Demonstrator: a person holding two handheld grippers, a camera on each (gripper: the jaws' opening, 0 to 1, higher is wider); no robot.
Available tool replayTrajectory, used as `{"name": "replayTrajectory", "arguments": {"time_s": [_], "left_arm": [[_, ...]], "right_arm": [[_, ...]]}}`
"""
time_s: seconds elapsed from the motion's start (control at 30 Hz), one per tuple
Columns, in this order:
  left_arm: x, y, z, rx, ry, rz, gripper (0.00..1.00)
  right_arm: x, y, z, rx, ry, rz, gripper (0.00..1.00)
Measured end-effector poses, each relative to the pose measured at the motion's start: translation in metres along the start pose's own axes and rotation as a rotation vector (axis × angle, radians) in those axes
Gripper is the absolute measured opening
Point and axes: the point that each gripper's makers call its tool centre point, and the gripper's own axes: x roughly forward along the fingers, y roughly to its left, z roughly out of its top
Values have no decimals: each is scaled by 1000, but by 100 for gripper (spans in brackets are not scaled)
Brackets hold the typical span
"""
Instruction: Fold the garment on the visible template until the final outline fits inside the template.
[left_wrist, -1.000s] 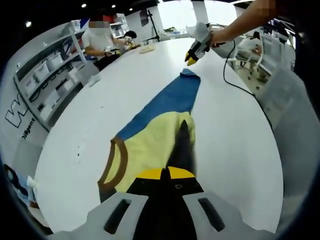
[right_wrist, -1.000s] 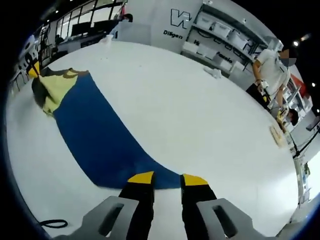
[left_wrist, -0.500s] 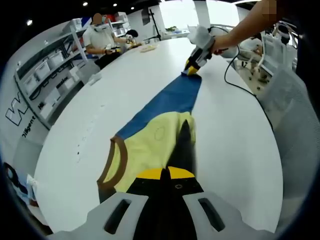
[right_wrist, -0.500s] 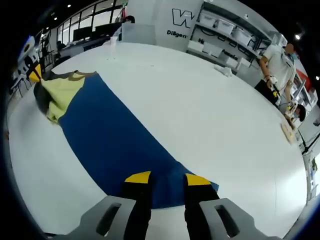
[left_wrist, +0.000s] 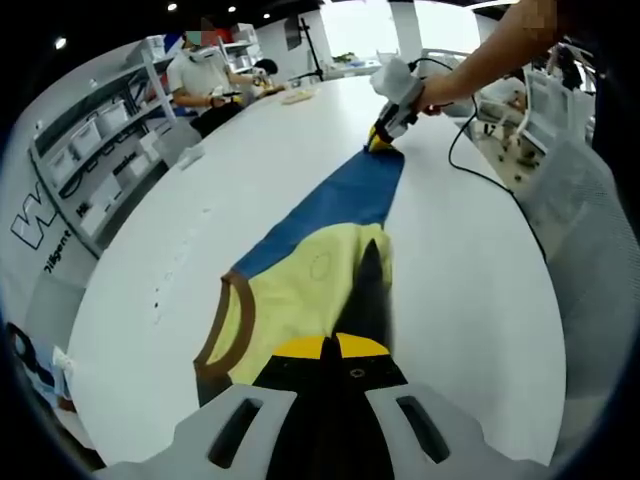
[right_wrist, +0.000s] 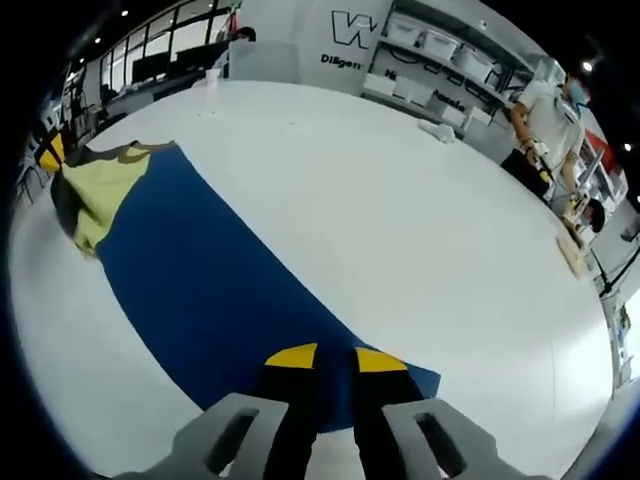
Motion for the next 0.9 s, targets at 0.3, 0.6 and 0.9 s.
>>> {"name": "replayTrajectory", "arguments": {"time_s": [0.3, 0.6, 0.9], "left_arm": [[0, 0, -1, 3, 3, -2, 10], [1, -1, -1, 7, 3, -3, 10], [2, 0, -2, 5, 3, -2, 10]], "right_arm": [[-14, -8, 7, 6, -28, -29, 0], [-34, -12, 3, 27, -66, -51, 0], [-49, -17, -17, 47, -57, -74, 0]]}}
